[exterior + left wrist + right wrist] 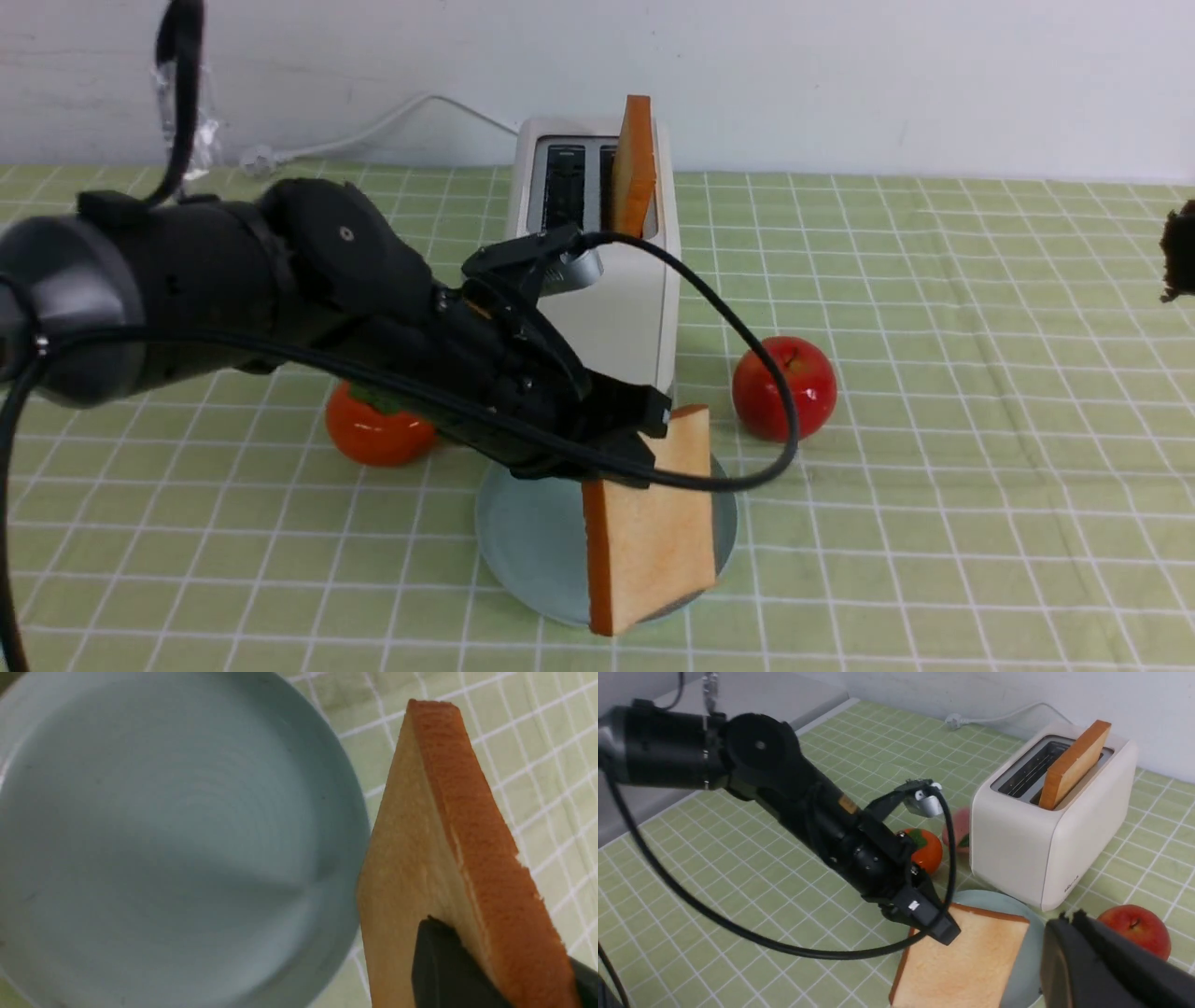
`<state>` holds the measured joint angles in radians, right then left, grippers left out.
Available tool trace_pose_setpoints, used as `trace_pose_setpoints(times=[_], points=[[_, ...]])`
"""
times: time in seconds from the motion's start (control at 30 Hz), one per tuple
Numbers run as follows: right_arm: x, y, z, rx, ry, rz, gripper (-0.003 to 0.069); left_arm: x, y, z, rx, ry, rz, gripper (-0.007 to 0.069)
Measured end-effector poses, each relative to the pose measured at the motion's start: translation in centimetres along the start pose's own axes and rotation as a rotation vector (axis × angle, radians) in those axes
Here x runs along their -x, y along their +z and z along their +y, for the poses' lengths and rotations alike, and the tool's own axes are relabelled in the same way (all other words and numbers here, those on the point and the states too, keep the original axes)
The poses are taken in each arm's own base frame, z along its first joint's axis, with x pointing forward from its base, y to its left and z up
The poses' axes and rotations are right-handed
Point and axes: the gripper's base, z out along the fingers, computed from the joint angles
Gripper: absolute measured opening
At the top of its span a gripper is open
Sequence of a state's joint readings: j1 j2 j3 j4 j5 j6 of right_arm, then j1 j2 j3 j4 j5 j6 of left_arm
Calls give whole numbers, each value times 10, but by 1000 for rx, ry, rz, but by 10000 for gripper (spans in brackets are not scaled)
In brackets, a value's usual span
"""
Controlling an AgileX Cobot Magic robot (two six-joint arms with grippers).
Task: Take toasted bread from bread machine on green coffee tablecloth place on plate.
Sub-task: 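Place the slice of bread on the plate with the left gripper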
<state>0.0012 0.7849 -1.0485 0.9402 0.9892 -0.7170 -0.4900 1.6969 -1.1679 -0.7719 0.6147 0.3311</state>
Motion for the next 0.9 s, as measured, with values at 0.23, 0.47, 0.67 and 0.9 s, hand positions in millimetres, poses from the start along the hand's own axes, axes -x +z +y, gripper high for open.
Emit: trace_pose_setpoints(times=[0.23,0.47,0.67,0.9], points=[[0,0,1,7,2,-2,-3,4,9,8,23,-16,-40,106],[0,0,1,8,2,-3,-2,4,12,12,45,7,-34,139],[0,0,1,9,2,-4,-2,3,12,14,63,33,-27,482],[0,0,1,9,-1,-4,-1,6,9,19,141,154,-51,663]])
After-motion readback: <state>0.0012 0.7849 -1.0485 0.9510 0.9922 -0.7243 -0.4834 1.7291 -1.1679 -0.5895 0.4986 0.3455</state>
